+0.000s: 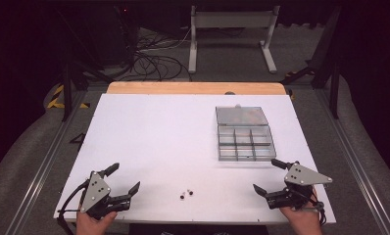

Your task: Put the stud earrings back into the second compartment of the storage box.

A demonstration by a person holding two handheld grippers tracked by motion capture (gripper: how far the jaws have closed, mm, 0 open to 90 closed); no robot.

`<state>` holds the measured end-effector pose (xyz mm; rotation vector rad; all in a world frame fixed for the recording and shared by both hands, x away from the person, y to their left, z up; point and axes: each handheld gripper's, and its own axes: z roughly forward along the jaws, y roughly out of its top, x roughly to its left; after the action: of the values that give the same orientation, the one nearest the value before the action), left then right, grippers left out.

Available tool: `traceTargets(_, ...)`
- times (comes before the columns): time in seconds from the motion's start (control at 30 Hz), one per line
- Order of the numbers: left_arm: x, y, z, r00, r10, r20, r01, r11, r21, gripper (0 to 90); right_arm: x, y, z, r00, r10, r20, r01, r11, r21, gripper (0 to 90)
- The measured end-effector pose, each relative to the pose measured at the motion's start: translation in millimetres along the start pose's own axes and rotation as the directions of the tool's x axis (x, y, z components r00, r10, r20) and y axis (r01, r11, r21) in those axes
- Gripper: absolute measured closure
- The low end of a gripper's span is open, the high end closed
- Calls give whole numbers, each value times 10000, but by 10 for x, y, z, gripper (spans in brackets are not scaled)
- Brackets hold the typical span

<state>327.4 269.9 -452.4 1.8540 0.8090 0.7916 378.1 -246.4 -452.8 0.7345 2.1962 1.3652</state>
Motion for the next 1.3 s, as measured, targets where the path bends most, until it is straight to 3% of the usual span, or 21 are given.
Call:
traceTargets(0.23, 0, -2, 3, 9999, -115, 33, 115, 9999, -15, 145, 6, 1, 38, 9998, 20, -178, -20, 10000, 35, 27)
traceTargets(0.33, 4, 2, -5, 9998, 139, -127, -140, 9999, -66, 145, 18, 9, 41, 9998, 28, -204, -26, 9999, 115, 32)
traceTargets(0.47, 2, 1, -11, 9999, 71, -141, -72, 9999, -96, 145, 29, 20, 51, 9998, -18, -204, 22, 9998, 205, 41)
traceTargets(0.67, 3, 0, -12, 9999, 40, -132, -41, 9999, -97, 145, 44, 127, 77, 9996, 5, -286, 4, 9995, 316, 66)
traceTargets(0.83, 10, 0, -6, 9998, 125, -153, -125, 9999, -63, 145, 83, 217, 126, 9980, 210, -594, -190, 9992, 347, 82)
traceTargets(1.13, -6, -4, 0, 9998, 123, -160, -123, 9999, -7, 145, 236, 482, 344, 9918, -138, -1269, 214, 9981, 585, 95)
traceTargets(1.3, 1, -5, -7, 9998, 75, -168, -75, 10000, -5, 145, 278, 565, 421, 9854, -51, -1700, 131, 9988, 462, 95)
